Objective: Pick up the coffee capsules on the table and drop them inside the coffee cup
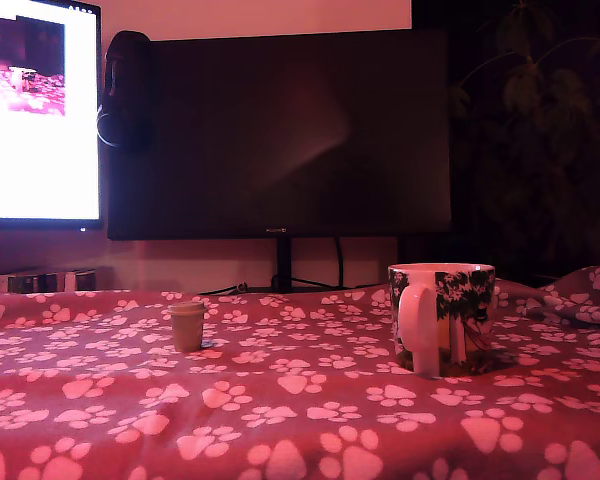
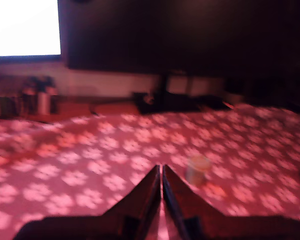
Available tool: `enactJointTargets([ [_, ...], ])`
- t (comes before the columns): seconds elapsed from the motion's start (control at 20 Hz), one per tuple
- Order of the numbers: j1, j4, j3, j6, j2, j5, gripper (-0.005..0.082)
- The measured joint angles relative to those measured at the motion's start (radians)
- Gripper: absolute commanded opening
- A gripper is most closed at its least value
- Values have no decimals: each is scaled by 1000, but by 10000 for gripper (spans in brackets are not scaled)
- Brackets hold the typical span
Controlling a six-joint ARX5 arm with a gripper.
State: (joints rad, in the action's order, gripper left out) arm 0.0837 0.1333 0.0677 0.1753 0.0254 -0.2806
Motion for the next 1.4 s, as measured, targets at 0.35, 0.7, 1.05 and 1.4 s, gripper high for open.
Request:
enactJointTargets([
  [0.35,103,-55,0,-8,203,-26,-23],
  [0.7,163,-181,0,-22,357,-16,652],
  [1.05,163,-280,0,-77,438,0,652],
  [1.4,163,-510,0,-79,633,1,652],
])
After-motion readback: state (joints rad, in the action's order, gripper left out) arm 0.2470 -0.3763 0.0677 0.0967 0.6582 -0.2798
